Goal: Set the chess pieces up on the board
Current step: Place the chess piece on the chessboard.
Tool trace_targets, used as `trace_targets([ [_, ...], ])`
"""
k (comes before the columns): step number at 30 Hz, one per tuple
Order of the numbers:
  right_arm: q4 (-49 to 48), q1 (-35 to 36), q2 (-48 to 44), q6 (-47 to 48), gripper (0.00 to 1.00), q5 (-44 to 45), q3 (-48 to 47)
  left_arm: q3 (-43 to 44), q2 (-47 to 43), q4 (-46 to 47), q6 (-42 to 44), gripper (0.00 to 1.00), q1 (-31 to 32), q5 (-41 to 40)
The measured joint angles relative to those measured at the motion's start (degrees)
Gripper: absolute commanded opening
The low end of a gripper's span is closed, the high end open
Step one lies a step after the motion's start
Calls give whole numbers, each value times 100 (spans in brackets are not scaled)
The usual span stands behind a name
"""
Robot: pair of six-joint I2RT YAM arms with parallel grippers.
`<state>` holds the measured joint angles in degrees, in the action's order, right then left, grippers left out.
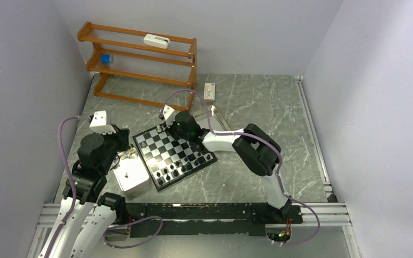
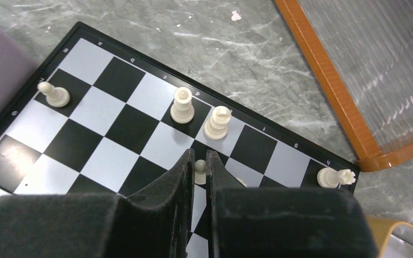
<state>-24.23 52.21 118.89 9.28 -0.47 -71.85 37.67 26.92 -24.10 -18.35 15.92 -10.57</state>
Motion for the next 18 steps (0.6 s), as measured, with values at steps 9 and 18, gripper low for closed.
trace_targets([
  [9, -120, 0, 269, 13, 12, 118, -48, 0, -9, -24, 0, 5, 0, -46],
  [18, -164, 0, 293, -52, 13, 120, -59, 0, -9, -24, -2, 5, 0, -79],
])
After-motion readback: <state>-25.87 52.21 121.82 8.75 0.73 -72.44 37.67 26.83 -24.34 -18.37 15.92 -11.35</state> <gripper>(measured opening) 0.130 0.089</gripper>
